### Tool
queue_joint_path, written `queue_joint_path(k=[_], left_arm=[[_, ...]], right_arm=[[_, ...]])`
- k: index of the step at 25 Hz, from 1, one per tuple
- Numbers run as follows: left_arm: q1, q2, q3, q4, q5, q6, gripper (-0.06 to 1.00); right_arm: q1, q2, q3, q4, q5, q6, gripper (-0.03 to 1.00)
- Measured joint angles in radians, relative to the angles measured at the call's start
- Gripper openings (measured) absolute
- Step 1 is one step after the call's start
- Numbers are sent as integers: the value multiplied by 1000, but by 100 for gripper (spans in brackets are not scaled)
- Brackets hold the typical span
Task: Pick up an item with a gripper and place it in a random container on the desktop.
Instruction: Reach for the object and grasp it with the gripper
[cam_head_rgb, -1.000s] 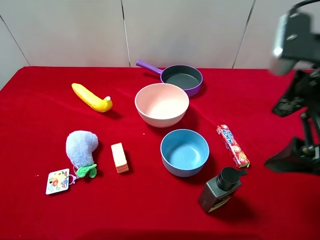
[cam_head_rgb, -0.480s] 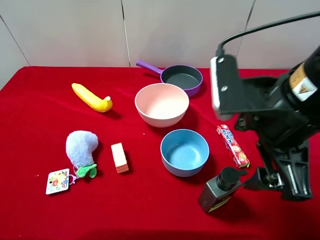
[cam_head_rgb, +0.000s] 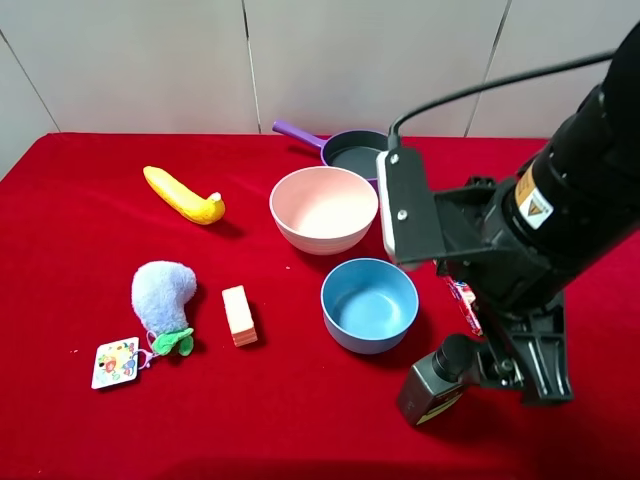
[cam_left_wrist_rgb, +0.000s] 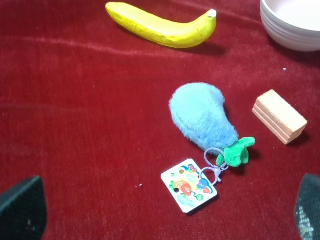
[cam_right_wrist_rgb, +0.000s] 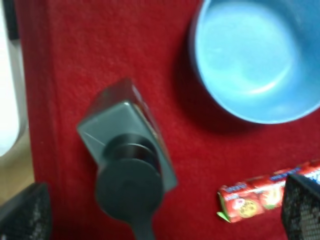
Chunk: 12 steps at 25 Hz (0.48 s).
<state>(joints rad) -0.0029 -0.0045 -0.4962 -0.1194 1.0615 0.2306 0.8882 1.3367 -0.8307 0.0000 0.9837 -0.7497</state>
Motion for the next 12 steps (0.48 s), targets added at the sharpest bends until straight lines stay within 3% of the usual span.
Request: queue_joint_path(k=[12], left_arm=[[0, 0, 0, 0, 0, 0, 100]], right_arm=[[0, 9, 127, 9, -75, -81, 69]])
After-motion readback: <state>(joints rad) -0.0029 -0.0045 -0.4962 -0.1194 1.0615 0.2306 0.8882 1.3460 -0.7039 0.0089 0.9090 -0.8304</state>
